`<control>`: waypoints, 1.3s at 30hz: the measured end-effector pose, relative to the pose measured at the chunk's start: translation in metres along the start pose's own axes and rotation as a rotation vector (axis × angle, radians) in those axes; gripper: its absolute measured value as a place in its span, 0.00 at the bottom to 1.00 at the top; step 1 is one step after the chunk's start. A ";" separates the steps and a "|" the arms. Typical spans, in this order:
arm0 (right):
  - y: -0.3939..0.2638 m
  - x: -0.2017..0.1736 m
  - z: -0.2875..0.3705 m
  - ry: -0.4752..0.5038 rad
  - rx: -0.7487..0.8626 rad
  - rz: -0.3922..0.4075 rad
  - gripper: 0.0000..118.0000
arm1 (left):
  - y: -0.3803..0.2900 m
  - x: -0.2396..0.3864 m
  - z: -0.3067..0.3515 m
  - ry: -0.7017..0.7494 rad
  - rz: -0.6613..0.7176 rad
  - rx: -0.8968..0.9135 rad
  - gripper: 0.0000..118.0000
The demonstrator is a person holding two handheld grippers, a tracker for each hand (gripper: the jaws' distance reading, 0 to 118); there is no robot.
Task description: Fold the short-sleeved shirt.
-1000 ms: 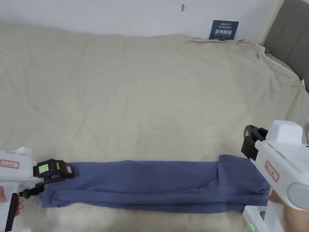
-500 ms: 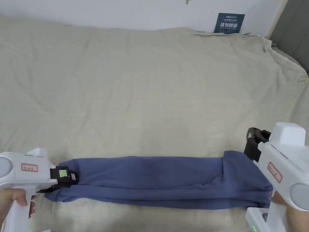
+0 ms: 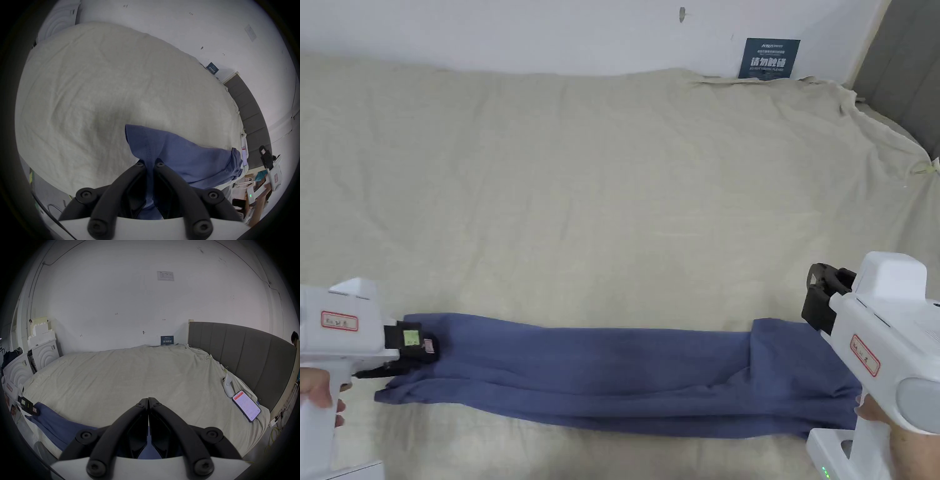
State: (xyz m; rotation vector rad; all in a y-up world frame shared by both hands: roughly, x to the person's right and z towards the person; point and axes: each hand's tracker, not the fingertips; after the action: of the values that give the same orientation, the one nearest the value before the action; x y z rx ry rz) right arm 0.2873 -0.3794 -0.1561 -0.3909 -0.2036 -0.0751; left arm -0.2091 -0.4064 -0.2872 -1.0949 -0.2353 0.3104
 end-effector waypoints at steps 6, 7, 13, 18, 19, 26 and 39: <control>0.003 0.008 0.003 -0.011 0.013 -0.010 0.00 | 0.011 -0.025 0.016 0.167 0.037 0.048 0.02; 0.003 0.009 0.003 -0.013 0.014 -0.012 0.00 | 0.013 -0.029 0.018 0.198 0.034 0.058 0.02; 0.003 0.010 0.005 -0.016 0.018 -0.014 0.00 | 0.009 -0.010 0.036 0.212 -0.009 0.098 0.02; 0.003 0.010 0.006 -0.013 0.022 -0.015 0.00 | 0.006 0.037 0.059 0.010 -0.073 0.149 0.02; 0.003 0.010 0.006 -0.013 0.022 -0.014 0.00 | 0.005 0.047 0.059 0.001 -0.096 0.150 0.02; 0.002 0.014 0.012 -0.023 0.030 -0.018 0.00 | -0.007 0.118 0.021 -0.131 -0.192 0.048 0.02; -0.003 0.035 0.023 -0.077 0.020 -0.035 0.00 | -0.055 0.199 -0.112 -0.007 -0.405 -0.152 0.22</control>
State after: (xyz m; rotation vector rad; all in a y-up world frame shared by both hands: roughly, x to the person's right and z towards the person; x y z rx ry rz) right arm 0.3166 -0.3748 -0.1273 -0.3703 -0.2869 -0.0926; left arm 0.0215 -0.4509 -0.2803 -1.1667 -0.4851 -0.0672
